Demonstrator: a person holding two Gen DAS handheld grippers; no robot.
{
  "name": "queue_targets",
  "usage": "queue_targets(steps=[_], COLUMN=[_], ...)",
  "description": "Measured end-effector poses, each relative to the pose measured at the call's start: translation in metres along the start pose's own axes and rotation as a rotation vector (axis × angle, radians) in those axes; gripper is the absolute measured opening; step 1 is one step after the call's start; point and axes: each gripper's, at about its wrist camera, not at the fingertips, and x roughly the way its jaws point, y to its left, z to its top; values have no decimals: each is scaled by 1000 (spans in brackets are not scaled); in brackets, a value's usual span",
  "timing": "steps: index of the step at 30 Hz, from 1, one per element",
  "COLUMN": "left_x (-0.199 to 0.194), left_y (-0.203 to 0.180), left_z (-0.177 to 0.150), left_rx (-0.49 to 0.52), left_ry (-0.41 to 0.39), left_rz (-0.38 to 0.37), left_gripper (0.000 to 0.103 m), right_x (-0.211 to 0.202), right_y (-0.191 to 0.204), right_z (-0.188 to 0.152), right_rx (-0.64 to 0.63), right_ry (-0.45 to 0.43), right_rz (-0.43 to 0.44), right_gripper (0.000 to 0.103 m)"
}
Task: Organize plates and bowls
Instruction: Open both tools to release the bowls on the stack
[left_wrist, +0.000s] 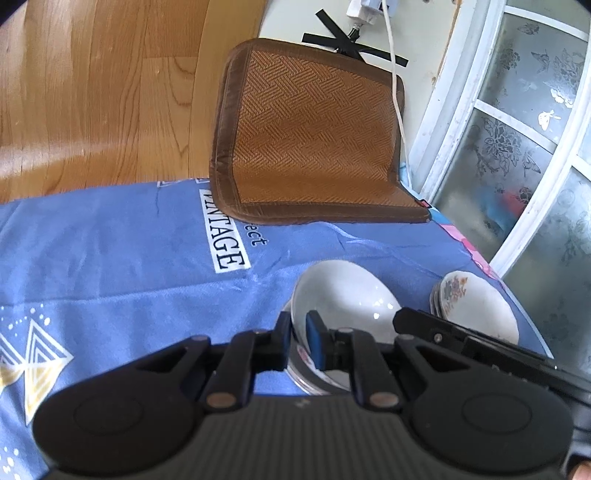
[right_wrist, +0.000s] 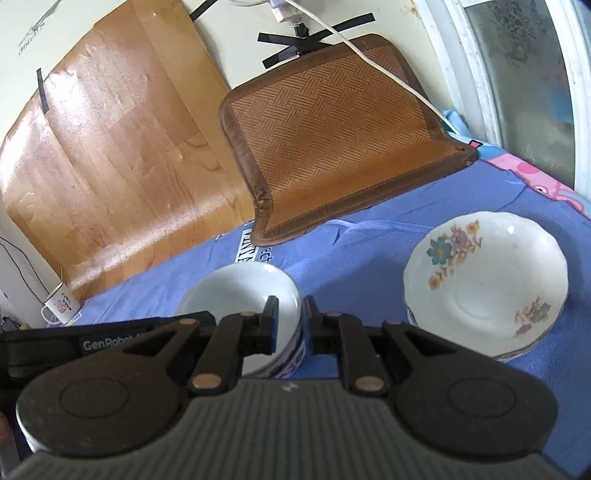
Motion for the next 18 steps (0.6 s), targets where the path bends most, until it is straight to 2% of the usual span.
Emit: queue_targets(steps=[3,14,18], left_x=[-4,-13,-14], left_y=[-4,-3,-1], left_z=[0,0,-1], left_rx=[33,64,65], left_ry=[-30,-68,-73], left_rz=[49,84,95], left_gripper=[17,18,21], right_x=[-2,-3,-5], right_y=[2,3,0], right_z=[1,1,3], right_rx=[-10,-7,1], right_ry=[-14,-28,-30], right_rz=[-3,-14,-19], right_gripper=[18,18,18])
